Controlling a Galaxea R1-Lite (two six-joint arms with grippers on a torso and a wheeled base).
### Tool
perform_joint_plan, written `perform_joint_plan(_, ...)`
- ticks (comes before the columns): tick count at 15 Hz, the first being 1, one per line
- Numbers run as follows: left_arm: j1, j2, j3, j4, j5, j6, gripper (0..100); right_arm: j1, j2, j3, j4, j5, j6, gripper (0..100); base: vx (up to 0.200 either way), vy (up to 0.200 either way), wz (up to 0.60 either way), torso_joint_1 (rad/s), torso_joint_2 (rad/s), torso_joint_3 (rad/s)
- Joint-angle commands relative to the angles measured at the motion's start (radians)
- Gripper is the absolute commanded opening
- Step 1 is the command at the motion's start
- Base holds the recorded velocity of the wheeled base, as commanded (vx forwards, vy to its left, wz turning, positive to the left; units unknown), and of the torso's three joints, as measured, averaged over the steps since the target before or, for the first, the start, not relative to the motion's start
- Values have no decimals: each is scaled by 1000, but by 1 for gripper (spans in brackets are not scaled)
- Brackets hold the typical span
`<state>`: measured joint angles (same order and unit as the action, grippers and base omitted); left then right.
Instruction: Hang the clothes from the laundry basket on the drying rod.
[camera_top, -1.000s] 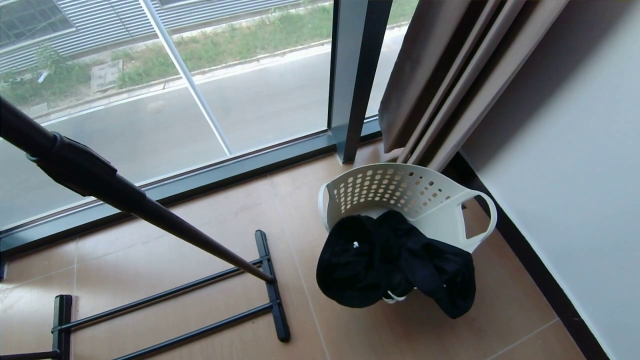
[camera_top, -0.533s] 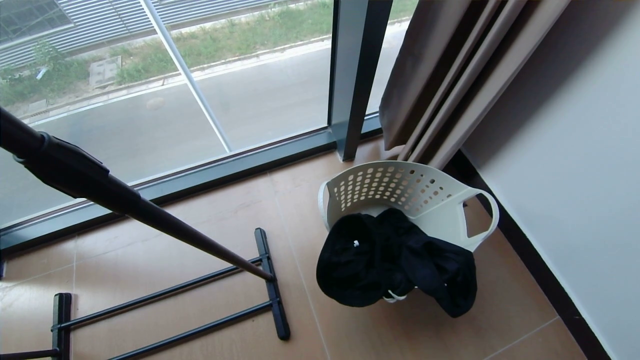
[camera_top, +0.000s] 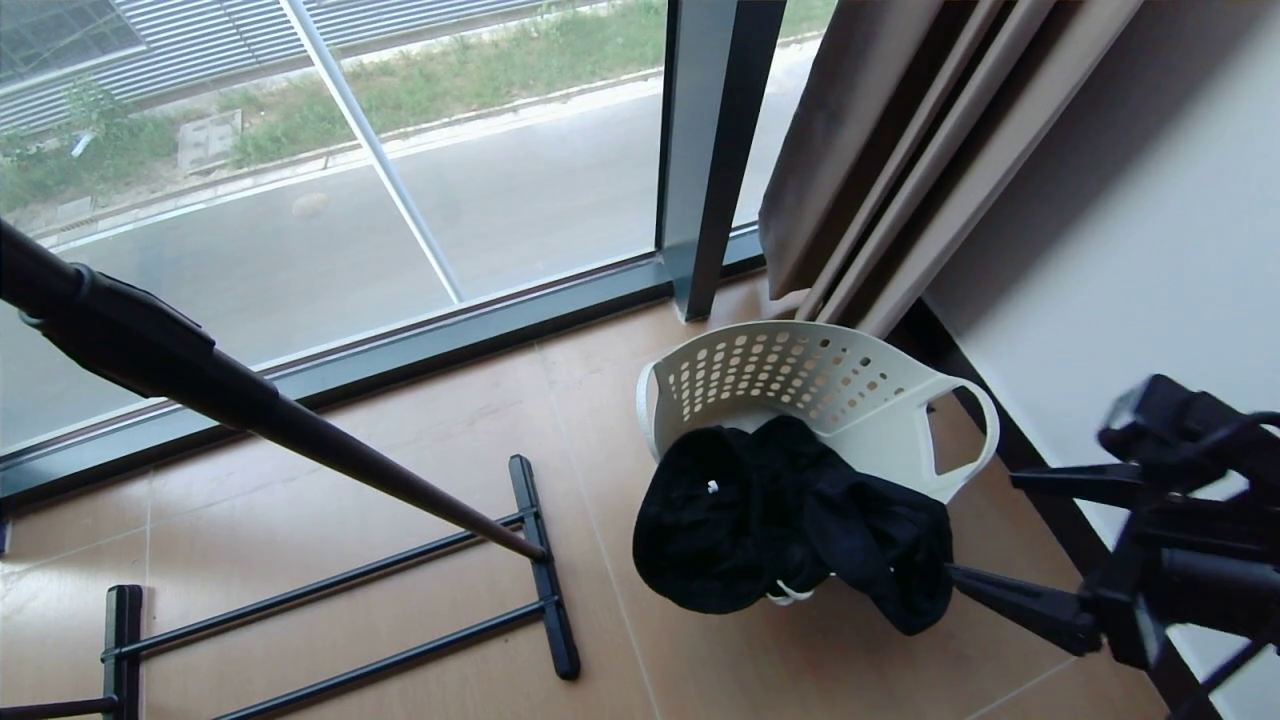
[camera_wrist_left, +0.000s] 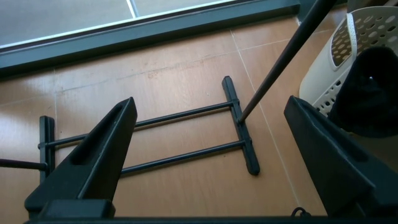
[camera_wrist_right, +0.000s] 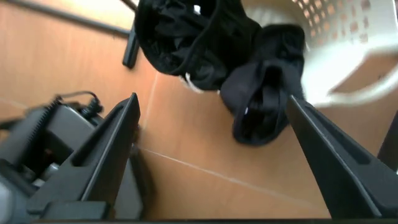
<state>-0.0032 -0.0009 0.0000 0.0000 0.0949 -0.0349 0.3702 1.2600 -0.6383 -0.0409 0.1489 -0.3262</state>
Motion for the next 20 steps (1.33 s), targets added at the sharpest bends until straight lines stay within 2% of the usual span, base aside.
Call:
perform_joint_plan(1, 0, 1, 0, 0, 0, 0, 100, 70, 351, -215, 3, -19, -172, 100, 0, 0, 0, 0, 0, 0)
perform_joint_plan(7, 0, 1, 0, 0, 0, 0, 100, 127, 757, -518, 1, -200, -338, 100, 0, 0, 0, 0, 0, 0)
perform_joint_plan(13, 0, 1, 0, 0, 0, 0, 100, 122, 973, -811, 7, -218, -370, 100, 0, 0, 0, 0, 0, 0)
perform_joint_plan(15, 0, 1, 0, 0, 0, 0, 100, 113, 1029, -900, 10, -267, -406, 100, 0, 0, 0, 0, 0, 0)
perform_joint_plan(20, 0, 1, 0, 0, 0, 0, 100, 105, 1130, -1029, 10, -287, -418, 100, 0, 0, 0, 0, 0, 0)
